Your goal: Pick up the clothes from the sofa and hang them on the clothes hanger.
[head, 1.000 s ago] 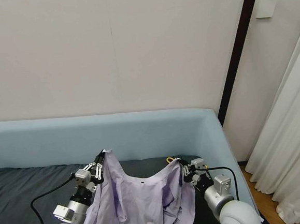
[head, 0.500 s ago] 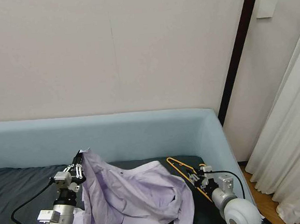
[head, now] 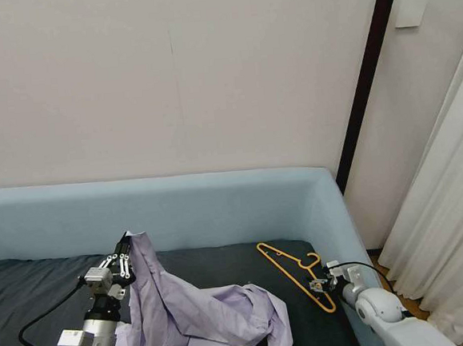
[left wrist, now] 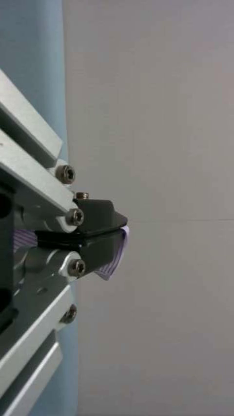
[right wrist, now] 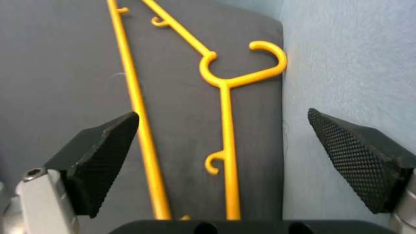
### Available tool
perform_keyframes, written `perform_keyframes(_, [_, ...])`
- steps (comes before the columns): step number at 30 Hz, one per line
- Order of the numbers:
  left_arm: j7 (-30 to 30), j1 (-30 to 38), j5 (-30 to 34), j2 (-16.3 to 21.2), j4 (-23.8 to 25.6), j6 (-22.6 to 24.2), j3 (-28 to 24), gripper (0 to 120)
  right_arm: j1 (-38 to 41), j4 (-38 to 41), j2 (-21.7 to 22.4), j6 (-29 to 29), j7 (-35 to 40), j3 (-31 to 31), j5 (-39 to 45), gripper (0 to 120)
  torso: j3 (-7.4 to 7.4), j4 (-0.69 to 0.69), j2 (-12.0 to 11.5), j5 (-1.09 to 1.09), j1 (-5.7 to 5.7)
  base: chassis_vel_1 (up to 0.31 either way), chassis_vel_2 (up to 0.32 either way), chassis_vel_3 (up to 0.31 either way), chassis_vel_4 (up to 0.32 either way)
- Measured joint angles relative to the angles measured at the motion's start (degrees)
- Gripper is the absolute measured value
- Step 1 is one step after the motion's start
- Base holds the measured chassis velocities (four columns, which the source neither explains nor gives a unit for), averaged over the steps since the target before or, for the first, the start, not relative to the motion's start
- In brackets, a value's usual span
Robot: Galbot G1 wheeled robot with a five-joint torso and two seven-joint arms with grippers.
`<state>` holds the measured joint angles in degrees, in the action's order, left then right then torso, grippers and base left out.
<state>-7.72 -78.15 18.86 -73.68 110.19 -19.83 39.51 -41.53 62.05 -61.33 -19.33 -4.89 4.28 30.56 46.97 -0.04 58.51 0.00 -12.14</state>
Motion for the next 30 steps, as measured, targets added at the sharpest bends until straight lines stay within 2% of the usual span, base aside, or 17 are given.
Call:
perform_keyframes(2, [0.14, -0.48, 0.19, 0.14, 0.58, 0.0, 0.71, 0, 3.6, -7.32, -2.07, 1.49, -2.99, 0.15, -0.57, 100, 0.0, 0.03, 0.0, -0.01, 0.0, 0.0, 0.0, 0.0, 0.0])
perform_keyframes(5, [0.19, -0.64, 0.26, 0.27, 0.73, 0.0, 1.0, 0, 4.73, -9.74, -2.89, 2.05, -4.21, 0.27, -1.11, 100, 0.0, 0.02, 0.0, -0.02, 0.01, 0.0, 0.0, 0.0, 0.0])
perform_keyframes(6, [0.3, -0.81, 0.46, 0.49, 0.96, 0.0, 1.52, 0, 6.07, -12.94, -3.93, 2.67, -5.77, 0.41, -2.03, 100, 0.0, 0.01, 0.0, -0.01, 0.0, 0.0, 0.0, 0.0, 0.0])
perform_keyframes(7, [0.34, -0.91, 0.66, 0.63, 1.09, 0.01, 1.76, 0, 6.68, -14.45, -4.59, 2.86, -6.49, 0.56, -2.69, 100, -0.01, -0.04, 0.0, -0.03, 0.0, 0.0, 0.0, 0.0, 0.0])
perform_keyframes(16, [0.71, -1.32, 1.76, 1.44, 1.91, 0.22, 2.94, 0, 9.47, -23.97, -8.74, 5.43, -8.98, 1.59, -8.46, 99, 0.0, -0.04, 0.0, -0.02, 0.0, 0.0, 0.0, 0.0, 0.0])
perform_keyframes(20, [0.86, -1.45, 2.04, 1.55, 2.23, 0.26, 3.26, 0, 10.24, -26.8, -9.38, 5.87, -9.62, 2.2, -8.64, 89, 0.0, -0.04, 0.0, -0.02, 0.0, 0.0, 0.0, 0.0, 0.0])
perform_keyframes(23, [0.89, -1.55, 2.07, 1.57, 2.41, 0.29, 3.34, 0, 10.86, -27.79, -9.64, 5.69, -10.01, 2.55, -7.51, 74, 0.0, -0.04, 0.0, -0.02, 0.0, 0.0, 0.0, 0.0, 0.0])
perform_keyframes(25, [0.9, -1.54, 2.07, 1.57, 2.41, 0.3, 3.34, 0, 10.96, -27.84, -9.67, 5.5, -10.17, 2.55, -7.41, 71, 0.0, -0.04, 0.0, -0.02, 0.0, 0.0, 0.0, 0.0, 0.0])
perform_keyframes(28, [0.94, -1.42, 2.07, 1.57, 2.4, 0.38, 3.32, 0, 11.01, -27.9, -9.82, 4.74, -10.77, 2.49, -7.89, 55, 0.0, -0.03, 0.0, -0.02, 0.0, 0.0, 0.0, 0.0, 0.0])
perform_keyframes(30, [0.95, -1.4, 2.07, 1.58, 2.4, 0.41, 3.29, 0, 11.0, -27.89, -9.87, 4.56, -10.83, 2.47, -8.13, 52, 0.0, -0.02, 0.0, -0.02, 0.0, 0.0, 0.0, 0.0, 0.0])
